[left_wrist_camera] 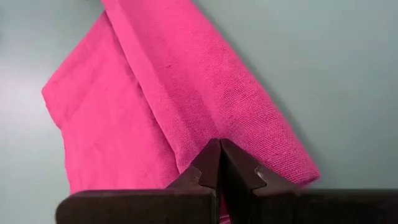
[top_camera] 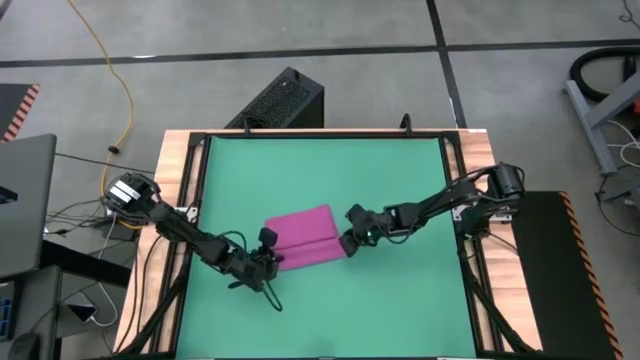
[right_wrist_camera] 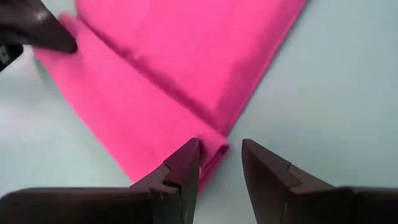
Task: Roll towel into tight, uniform cylinder
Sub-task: Roll the pink towel
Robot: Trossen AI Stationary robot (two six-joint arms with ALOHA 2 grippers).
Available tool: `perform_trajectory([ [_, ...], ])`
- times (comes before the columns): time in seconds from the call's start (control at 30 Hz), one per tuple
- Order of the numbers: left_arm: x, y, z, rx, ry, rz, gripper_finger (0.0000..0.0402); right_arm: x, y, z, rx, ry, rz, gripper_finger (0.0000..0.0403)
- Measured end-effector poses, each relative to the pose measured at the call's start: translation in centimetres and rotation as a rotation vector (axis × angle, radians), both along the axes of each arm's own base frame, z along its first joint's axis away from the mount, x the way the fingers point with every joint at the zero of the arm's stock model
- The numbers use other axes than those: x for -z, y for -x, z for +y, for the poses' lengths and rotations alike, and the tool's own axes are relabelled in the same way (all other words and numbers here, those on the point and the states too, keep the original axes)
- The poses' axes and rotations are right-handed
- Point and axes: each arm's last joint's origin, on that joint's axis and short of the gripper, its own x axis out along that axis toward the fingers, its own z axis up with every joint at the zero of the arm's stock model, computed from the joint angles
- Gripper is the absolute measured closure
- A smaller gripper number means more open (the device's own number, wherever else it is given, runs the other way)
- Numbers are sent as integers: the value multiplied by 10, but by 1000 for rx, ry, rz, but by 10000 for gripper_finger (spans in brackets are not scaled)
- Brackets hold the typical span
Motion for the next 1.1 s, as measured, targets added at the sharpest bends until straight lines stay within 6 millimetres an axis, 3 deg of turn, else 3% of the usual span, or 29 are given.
perform_trajectory([
  [0.2, 1, 5, -3, 6, -55, 14, 401, -32, 1, -7, 41, 255, -139, 259],
  [0.3, 1, 6, -6, 19, -91, 6, 401, -38, -4, -12, 18, 359, -206, 262],
  [0.53, 0, 7, -6, 10, -112, -6, 401, -6, -23, -25, -71, 430, -211, 288],
  [0.8, 0, 7, -6, 28, -129, -1, 401, 9, -53, -41, -124, 463, -196, 297],
  [1.1, -4, 7, -11, 35, -174, 38, 401, 28, -57, -51, -108, 426, -25, 297],
])
